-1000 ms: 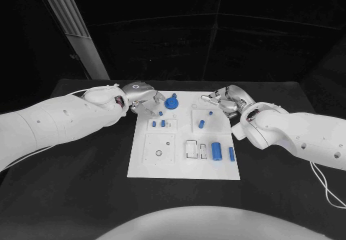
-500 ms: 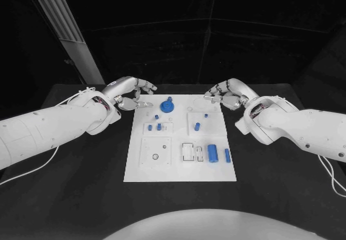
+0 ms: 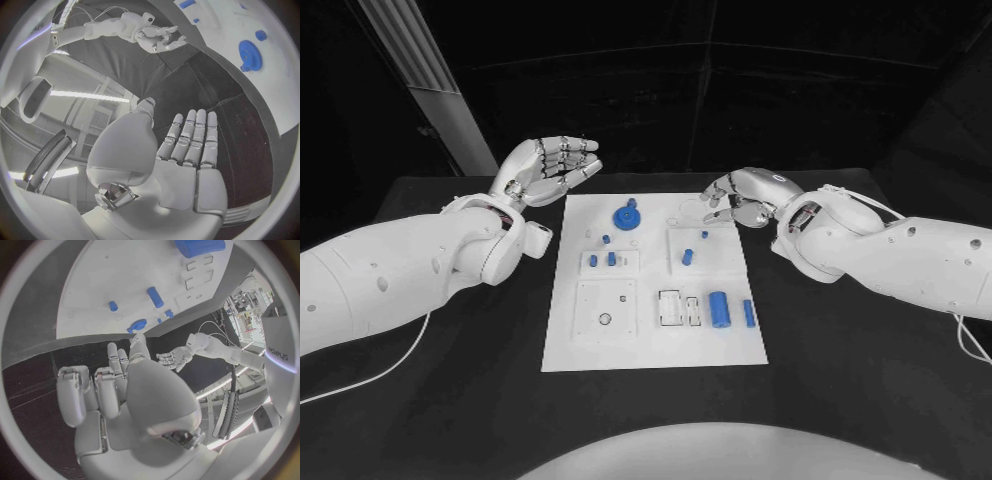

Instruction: Assemble the parts on the task board

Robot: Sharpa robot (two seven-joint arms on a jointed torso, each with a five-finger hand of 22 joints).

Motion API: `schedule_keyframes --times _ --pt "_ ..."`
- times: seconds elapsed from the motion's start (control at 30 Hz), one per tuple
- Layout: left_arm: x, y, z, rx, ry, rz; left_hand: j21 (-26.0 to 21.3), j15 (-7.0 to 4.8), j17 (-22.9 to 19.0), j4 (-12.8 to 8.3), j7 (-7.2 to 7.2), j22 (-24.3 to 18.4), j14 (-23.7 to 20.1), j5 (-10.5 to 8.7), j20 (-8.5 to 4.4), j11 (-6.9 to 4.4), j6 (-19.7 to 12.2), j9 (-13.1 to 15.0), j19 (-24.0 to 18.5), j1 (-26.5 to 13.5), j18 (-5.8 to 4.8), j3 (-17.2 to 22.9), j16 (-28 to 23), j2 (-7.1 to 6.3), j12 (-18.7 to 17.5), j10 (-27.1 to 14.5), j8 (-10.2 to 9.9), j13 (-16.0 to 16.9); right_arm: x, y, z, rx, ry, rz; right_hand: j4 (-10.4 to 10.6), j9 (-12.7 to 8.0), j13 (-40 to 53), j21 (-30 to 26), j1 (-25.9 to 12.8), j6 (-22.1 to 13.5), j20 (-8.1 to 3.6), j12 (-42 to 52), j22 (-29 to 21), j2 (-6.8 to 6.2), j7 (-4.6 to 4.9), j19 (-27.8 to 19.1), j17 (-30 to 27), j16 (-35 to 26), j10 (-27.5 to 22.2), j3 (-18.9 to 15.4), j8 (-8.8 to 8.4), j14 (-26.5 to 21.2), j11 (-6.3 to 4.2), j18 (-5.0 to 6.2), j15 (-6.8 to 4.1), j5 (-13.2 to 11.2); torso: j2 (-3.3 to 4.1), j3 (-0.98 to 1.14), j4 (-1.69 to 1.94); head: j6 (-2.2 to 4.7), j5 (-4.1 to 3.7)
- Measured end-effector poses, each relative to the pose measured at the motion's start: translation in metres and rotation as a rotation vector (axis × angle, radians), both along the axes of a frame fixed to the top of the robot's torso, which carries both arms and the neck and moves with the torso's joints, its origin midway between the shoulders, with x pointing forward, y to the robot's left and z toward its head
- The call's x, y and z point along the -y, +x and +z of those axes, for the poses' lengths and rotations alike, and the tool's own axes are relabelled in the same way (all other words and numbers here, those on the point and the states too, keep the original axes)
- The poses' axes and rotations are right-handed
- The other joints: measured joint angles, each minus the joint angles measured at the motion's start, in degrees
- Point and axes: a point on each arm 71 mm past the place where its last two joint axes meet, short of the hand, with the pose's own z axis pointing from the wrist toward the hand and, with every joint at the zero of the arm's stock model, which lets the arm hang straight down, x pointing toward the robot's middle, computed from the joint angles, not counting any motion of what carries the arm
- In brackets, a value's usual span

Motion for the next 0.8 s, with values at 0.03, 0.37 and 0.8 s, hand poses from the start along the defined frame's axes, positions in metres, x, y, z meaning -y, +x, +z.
schedule_keyframes --times 0.03,0.37,0.8 --pt "0.001 -0.001 0.000 -0.012 -0.017 -0.004 -1.0 0.37 -0.7 0.1 -0.10 -0.7 -1.5 -0.36 0.26 0.37 -0.9 0.0 -0.9 -0.6 0.00 -0.4 -0.4 0.20 0.4 -1.2 0.2 0.0 -0.001 0.000 -0.001 -0.002 -0.018 0.004 0.0 0.0 -0.7 0.0 0.0 0.4 0.00 -0.4 0.0 0.01 -0.01 0.0 0.0 0.0 0.5 0.0 0.00 0.1 0.00 0.00 -0.06 0.0 0.02 0.01 -0.01 0.02 -0.02" --pt "0.003 -0.003 -0.002 -0.088 -0.120 -0.023 -4.7 1.40 -4.2 0.2 -0.98 -4.0 -7.2 -1.29 0.77 1.39 -6.1 0.5 -1.9 -1.2 -0.88 -1.8 2.7 0.94 5.7 -7.2 4.6 0.8 -0.012 0.003 -0.018 -0.040 -0.163 0.011 0.0 -0.1 -5.3 0.0 1.1 1.5 0.00 -2.6 0.0 0.01 -0.64 0.0 0.0 0.0 4.0 0.3 -1.46 0.0 -0.69 0.00 -0.44 0.0 0.03 0.05 -0.08 -0.14 -0.24" --pt "0.003 -0.003 -0.002 -0.111 -0.150 -0.029 -5.8 1.68 -7.0 0.2 -1.03 -5.2 -8.8 -1.29 0.51 1.45 -8.6 0.8 -1.2 -0.6 -0.88 -2.6 5.9 2.01 10.1 -9.5 8.5 0.9 -0.020 0.004 -0.025 -0.074 -0.249 0.001 0.2 0.1 -9.0 0.0 1.4 5.3 -0.86 -4.6 0.0 0.30 -1.02 0.0 0.0 0.0 7.3 0.5 -1.46 0.0 -1.52 0.00 -1.26 0.0 0.02 0.05 -0.08 -0.44 -0.14"
